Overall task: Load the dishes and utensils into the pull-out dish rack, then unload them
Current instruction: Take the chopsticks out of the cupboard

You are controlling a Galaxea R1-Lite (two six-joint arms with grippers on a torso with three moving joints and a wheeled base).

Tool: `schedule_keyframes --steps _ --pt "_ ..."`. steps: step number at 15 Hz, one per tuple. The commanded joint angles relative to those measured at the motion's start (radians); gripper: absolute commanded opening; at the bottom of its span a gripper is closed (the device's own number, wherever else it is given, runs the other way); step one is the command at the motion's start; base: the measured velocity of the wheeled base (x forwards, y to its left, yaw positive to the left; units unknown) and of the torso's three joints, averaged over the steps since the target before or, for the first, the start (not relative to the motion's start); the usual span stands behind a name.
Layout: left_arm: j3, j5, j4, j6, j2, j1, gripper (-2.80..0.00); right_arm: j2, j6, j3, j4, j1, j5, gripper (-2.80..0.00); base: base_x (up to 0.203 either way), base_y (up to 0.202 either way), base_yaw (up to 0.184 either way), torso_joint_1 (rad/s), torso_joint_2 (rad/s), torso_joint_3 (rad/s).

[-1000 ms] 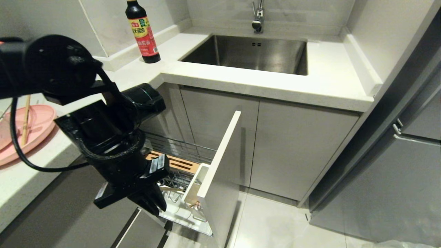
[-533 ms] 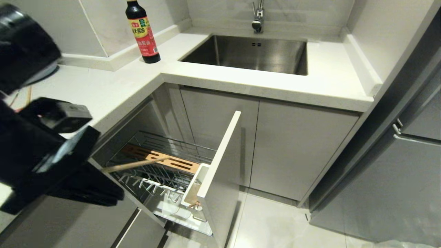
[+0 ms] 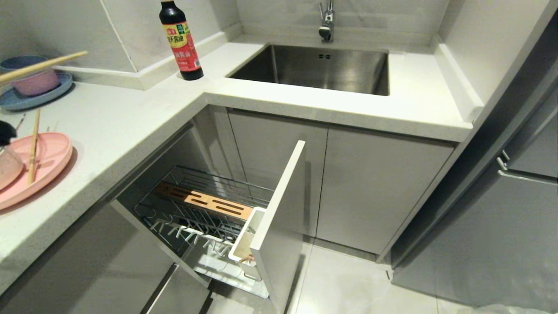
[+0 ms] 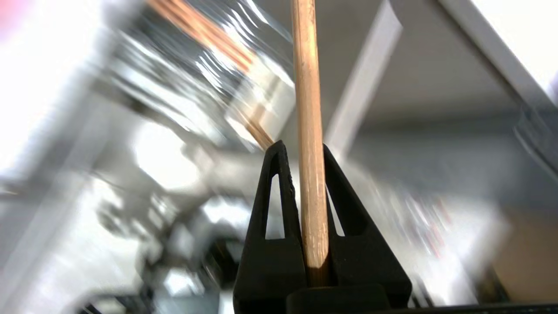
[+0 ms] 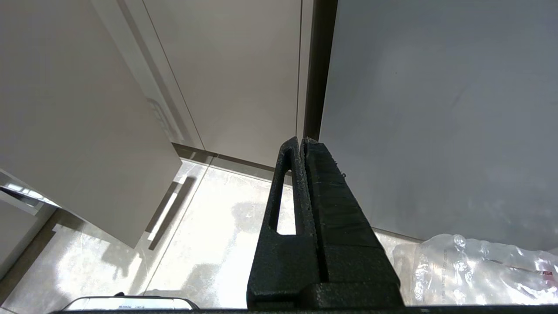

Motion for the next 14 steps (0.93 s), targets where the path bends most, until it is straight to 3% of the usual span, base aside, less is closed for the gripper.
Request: schedule_keyframes --steps 1,6,8,12,14 --pt "-0.007 0.071 -0.024 0.037 0.024 0.123 -2.80 0.000 0.000 0.001 0.001 0.000 0.001 -2.80 0.000 0.000 0.000 0.000 0.00 0.000" --pt "0.057 0.098 -0.176 0.167 0.190 0.409 -2.80 -0.001 0.000 0.001 0.001 0.000 0.001 -2.80 0.000 0.000 0.000 0.000 0.00 0.000" --pt "0.135 0.081 -0.308 0.217 0.248 0.469 -2.80 0.000 0.000 0.000 0.001 0.000 0.001 -2.80 0.000 0.000 0.000 0.000 0.00 0.000" --pt "0.139 -0.006 -0.344 0.235 0.325 0.537 -2.80 -0.001 0.000 0.000 0.001 0.000 0.001 -2.80 0.000 0.000 0.000 0.000 0.00 0.000" --pt "0.138 -0.019 -0.381 0.259 0.347 0.565 -2.80 0.000 0.000 0.000 0.000 0.000 0.001 -2.80 0.000 0.000 0.000 0.000 0.00 0.000"
